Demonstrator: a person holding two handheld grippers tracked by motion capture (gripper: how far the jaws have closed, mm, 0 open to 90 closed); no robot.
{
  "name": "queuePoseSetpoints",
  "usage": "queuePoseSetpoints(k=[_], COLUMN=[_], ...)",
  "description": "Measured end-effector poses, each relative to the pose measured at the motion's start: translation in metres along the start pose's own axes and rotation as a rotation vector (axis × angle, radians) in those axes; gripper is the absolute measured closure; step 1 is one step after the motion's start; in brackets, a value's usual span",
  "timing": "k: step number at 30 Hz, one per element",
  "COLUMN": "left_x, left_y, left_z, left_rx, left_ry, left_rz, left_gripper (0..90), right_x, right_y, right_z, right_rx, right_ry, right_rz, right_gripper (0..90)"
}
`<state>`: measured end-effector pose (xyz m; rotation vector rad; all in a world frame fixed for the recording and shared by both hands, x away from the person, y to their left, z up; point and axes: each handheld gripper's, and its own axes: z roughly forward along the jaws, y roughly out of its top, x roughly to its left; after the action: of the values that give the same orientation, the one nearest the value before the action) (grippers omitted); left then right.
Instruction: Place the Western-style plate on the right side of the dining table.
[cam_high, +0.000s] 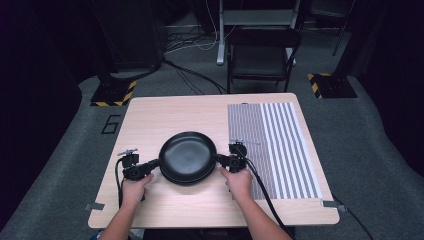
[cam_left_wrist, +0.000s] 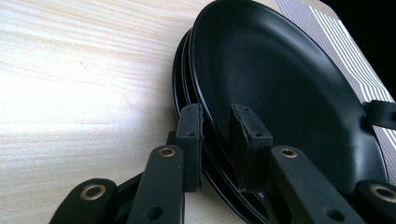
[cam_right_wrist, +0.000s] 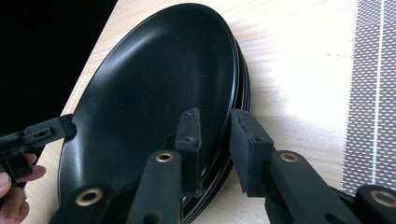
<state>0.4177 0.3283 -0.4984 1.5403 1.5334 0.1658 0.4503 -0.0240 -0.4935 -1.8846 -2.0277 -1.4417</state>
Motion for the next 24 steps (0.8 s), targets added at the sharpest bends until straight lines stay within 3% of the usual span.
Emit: queuePoseSetpoints(k=[4, 8, 15, 24], left_x=[-0.0013, 0.0022, 0.0005, -0.0013], left_y=[-0.0017, -0.0028, -0.0025, 0.0011], left_z=[0.0013, 0.0031, 0.0029, 0.0046], left_rx=[-0.005, -0.002, 0.001, 0.008], left_ry=[0.016, -0.001, 0.010, 0.028], left_rz=[-0.005, -0.058, -0.056, -0.050], left_gripper=[74.1, 73.8, 73.9, 74.4], right_x=[0.0001, 0.0023, 0.0008, 0.0022], right_y=[0.0004, 0.0005, 0.0017, 0.0019], right_z=[0.0008, 0.0031, 0.0050, 0.0059], right_rx=[-0.005, -0.013, -0.025, -0.031], right_ry=[-0.001, -0.010, -0.003, -0.031], right_rz=[0.015, 0.012, 0.042, 0.042], right_gripper=[75.9, 77.5, 77.5, 81.9])
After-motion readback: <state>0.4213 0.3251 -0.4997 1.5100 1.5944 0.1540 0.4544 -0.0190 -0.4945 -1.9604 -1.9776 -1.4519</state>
